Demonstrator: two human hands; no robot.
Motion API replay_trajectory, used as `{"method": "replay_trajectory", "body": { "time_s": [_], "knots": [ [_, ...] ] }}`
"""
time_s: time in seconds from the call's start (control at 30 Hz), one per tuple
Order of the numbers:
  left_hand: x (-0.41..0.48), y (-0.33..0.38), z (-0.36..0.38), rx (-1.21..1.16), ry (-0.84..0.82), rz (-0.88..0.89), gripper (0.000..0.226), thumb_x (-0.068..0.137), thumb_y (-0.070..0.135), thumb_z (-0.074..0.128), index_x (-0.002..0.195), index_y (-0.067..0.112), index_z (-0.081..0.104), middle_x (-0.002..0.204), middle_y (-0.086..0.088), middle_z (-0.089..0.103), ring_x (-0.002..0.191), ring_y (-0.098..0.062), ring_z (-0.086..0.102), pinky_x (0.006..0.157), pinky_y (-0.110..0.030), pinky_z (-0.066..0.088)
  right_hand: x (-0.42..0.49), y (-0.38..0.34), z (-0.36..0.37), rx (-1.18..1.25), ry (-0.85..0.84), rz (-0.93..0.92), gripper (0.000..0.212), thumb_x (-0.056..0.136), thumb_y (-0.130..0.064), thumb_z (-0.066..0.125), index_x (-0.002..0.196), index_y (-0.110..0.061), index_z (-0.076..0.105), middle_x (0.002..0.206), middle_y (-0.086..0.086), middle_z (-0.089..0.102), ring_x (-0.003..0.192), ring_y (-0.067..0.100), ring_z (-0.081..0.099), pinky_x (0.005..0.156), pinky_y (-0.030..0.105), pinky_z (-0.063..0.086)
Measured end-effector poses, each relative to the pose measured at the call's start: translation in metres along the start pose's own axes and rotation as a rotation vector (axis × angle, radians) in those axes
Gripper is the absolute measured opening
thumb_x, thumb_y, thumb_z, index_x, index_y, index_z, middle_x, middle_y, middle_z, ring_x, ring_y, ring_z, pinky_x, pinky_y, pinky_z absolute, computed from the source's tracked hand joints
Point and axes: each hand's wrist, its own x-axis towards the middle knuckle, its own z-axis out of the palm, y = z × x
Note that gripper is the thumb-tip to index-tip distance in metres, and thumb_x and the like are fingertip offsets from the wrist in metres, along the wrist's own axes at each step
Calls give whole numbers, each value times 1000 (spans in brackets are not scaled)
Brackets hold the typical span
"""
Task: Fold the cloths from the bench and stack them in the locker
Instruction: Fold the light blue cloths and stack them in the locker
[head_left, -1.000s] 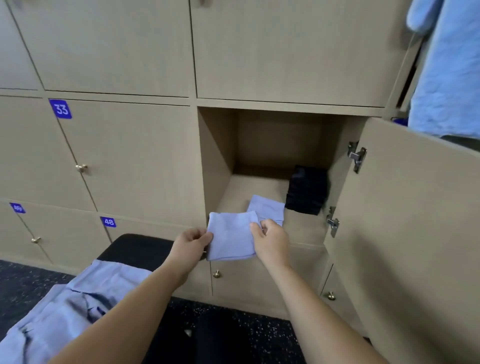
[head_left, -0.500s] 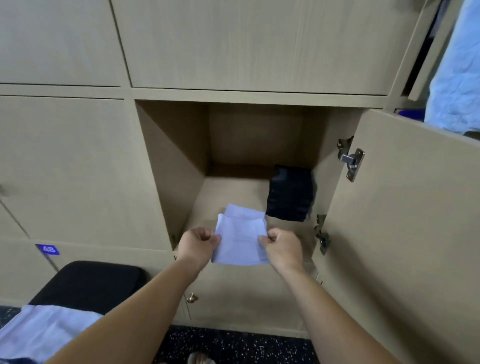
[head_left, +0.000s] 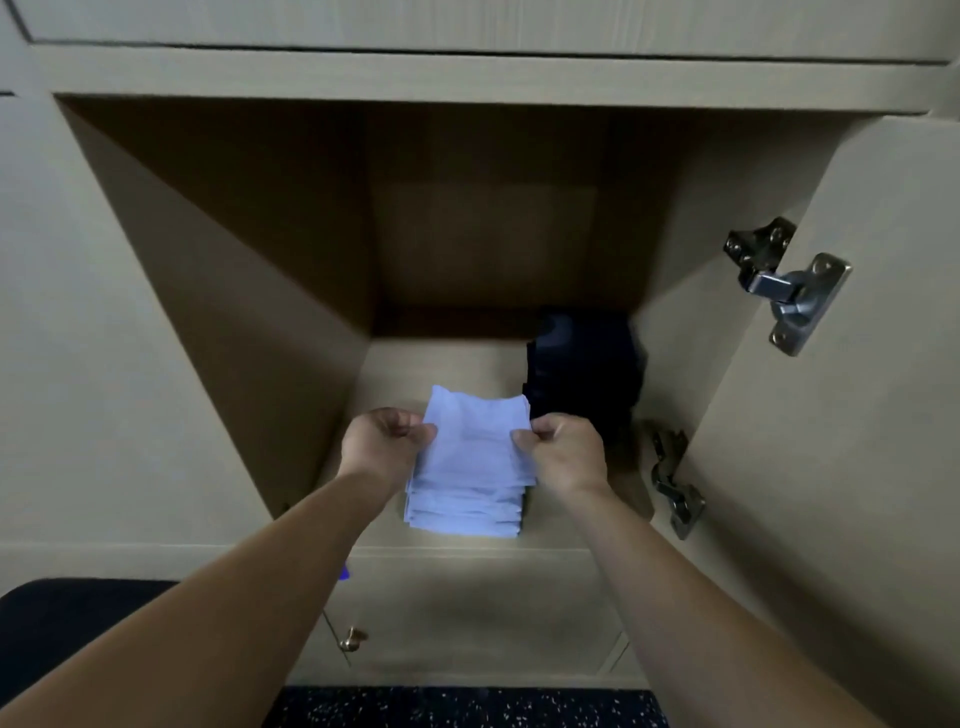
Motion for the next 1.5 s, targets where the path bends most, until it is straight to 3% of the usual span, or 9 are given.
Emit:
{"method": "replay_trajectory", "body": {
  "time_s": [0.63,0.73,0.83,0.9,0.97,1.03,1.13,1.23,1.5],
  "knots": [
    [15,-30,4,2,16,-27,3,89,11,69,91,9,69,84,-1,69,74,-13,63,60,-18,45,7,25,31,20,2,5,13,87,-29,68,95,-19,71,93,-4,72,88,17,66,80,38,55],
    [11,-27,3,153,20,53,14,92,18,66,102,8,66,90,1,67,89,-22,64,74,-25,48,4,23,30,-35,45,-30,18,87,-32,67,101,-21,69,100,-3,70,93,19,65,80,36,53],
    [4,-19,1,364,23,317,21,97,21,54,110,8,65,100,-2,64,99,-24,59,84,-29,45,-1,16,24,-284,133,-193,25,90,-33,61,111,-18,65,109,2,59,97,23,59,78,35,50],
    [4,-18,2,525,-61,495,42,95,29,42,121,4,63,123,-10,64,117,-28,57,99,-32,42,-5,8,23,-428,149,-403,30,92,-28,57,116,-12,64,114,7,57,105,29,54,85,36,46],
    [8,-19,5,695,-168,541,54,97,33,34,141,4,48,148,-12,46,139,-24,40,114,-26,24,-8,0,26,-556,25,-552,39,95,-29,49,127,-9,57,130,10,54,122,31,47,100,37,36],
    [13,-24,10,899,-267,545,55,104,34,27,152,7,27,160,-8,23,149,-15,17,117,-21,6,-8,-1,30,-672,-154,-550,51,101,-35,38,146,-10,36,154,8,32,144,22,24,116,31,12],
    [15,-32,16,1037,-363,523,74,93,49,6,155,9,9,164,-5,2,151,-12,-2,120,-23,-3,-6,10,33,-717,-316,-396,62,104,-43,25,154,-11,9,163,6,2,149,14,-3,116,26,-9],
    [18,-48,18,968,-397,486,85,89,63,1,155,9,1,163,-5,-7,146,-7,-14,115,-18,-11,-10,23,41,-670,-347,-327,63,105,-43,20,154,-13,-3,162,2,-12,148,10,-13,114,23,-14],
    [16,-71,25,689,-347,427,73,95,51,17,155,11,3,163,-1,-8,141,0,-16,107,-7,-16,-9,45,56,-575,-309,-341,67,100,-52,9,153,-16,-8,160,-6,-16,132,-6,-23,108,14,-19]
  ]
}}
